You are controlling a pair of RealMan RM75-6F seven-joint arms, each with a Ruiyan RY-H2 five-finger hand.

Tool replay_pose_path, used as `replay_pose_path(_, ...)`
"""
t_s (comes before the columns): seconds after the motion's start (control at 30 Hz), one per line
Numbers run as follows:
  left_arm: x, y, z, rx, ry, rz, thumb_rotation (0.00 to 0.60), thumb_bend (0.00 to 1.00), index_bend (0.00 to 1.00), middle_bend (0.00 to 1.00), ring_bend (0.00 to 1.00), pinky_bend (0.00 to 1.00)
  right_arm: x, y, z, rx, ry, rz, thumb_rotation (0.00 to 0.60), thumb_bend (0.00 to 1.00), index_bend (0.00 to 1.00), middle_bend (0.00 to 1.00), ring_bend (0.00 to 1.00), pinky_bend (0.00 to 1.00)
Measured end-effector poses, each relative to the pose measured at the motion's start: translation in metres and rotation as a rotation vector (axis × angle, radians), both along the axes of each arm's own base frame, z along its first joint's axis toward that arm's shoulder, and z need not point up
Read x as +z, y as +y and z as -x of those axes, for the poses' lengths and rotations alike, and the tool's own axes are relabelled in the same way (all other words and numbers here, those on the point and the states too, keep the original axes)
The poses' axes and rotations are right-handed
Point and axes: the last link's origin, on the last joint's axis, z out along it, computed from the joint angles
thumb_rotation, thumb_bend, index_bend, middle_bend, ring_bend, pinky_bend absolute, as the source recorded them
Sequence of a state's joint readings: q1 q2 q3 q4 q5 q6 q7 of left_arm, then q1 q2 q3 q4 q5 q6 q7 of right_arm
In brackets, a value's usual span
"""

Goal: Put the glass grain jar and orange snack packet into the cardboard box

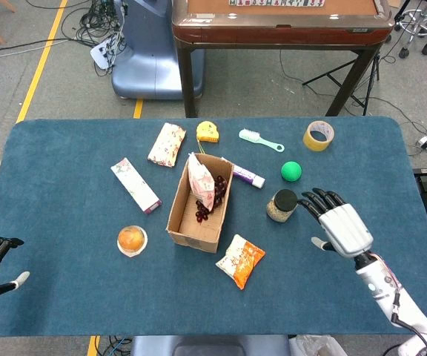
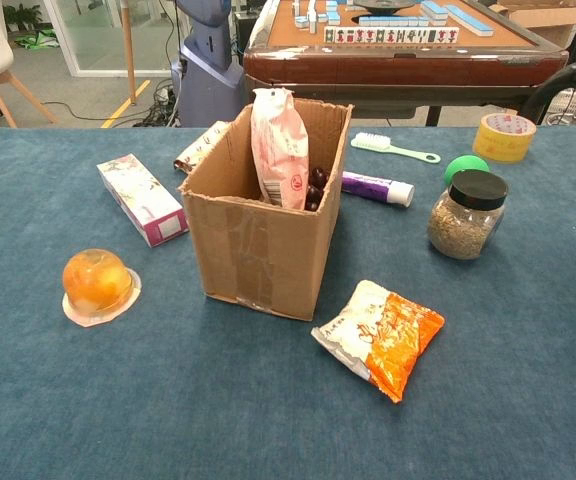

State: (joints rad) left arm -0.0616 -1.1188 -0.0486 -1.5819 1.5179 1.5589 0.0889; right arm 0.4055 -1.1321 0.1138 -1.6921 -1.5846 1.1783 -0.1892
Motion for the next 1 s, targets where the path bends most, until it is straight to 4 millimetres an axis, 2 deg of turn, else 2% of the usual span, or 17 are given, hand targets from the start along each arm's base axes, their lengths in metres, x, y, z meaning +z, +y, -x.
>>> replay_pose_path(0.23,0.002,-0.002,-0.001,-0.003,-0.006,-0.007,0.600,0.09,0.37,0.41,0.28,0.38,-0.014,-0.037,-0.031,0.033,0.034,-0.074,0.600,0.00,0.21,0.14,0.09,0.21)
replay_pose_path(0.33,0.002,-0.003,-0.001,-0.006,-0.006,-0.005,0.600,0.09,0.37,0.41,0.28,0.38,-0.021,-0.050,-0.037,0.013,0.022,-0.106,0.600,0.00,0.21,0.14,0.09,0.21)
replay_pose_path(0.63,0.006,-0.004,-0.002,-0.010,-0.013,-0.018,0.600,0.09,0.37,0.41,0.28,0.38,-0.041,-0.087,-0.038,-0.056,0.044,-0.138,0.600,0.00,0.21,0.14,0.09,0.20)
replay_pose_path(1.0,0.010,-0.005,-0.002,-0.011,-0.020,-0.028,0.600,0.09,0.37,0.41,0.28,0.38,-0.056,-0.098,-0.031,-0.127,0.101,-0.199,0.600,0.00,0.21,0.14,0.09,0.20)
